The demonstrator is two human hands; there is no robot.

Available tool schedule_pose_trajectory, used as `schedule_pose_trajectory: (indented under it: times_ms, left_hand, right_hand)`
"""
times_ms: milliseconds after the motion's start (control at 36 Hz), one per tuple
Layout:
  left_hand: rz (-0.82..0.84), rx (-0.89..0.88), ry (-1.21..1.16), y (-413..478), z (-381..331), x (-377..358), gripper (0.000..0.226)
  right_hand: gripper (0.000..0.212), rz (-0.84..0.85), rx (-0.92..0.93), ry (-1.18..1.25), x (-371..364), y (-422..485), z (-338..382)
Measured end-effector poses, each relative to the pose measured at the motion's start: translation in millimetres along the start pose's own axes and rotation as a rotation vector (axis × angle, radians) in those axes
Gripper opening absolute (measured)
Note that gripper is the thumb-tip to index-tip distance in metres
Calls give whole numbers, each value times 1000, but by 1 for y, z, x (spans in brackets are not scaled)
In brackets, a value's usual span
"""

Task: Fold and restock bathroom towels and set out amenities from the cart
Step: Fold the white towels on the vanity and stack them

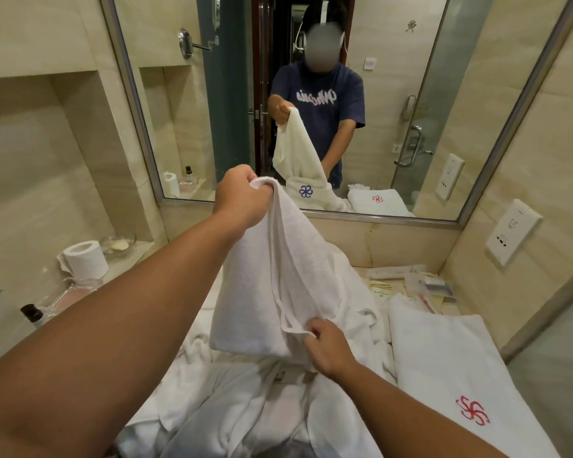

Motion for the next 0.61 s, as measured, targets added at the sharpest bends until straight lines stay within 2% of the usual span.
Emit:
schedule_pose_trajectory:
  times_ms: [56, 139, 194, 333, 611]
  left_hand:
    - [-20, 10, -4, 2, 5, 6, 22]
    - [-52, 27, 2, 4, 12, 15, 21]
    - [-82, 39, 12, 6, 17, 21, 20]
    - [-142, 74, 64, 9, 30, 35, 23]
    - [-155, 85, 213, 7, 47, 52, 36]
  right_hand:
    - [16, -18, -32, 156, 12, 1, -5]
    - [16, 43, -154, 454, 25, -1, -15]
    - [10, 3, -190, 544, 38, 0, -24]
    - [11, -160, -198, 556, 84, -4, -41]
    - [39, -466, -243, 415, 165, -20, -80]
Point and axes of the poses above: each hand's wrist, its own y-axis towards the middle knuckle, its own x-axis out of the back of the hand, z = x × y, the point moved 6 cm from there along y, towards the middle knuckle, and after that the axes turned 13 degrees about -y, right-handed, at the moved point
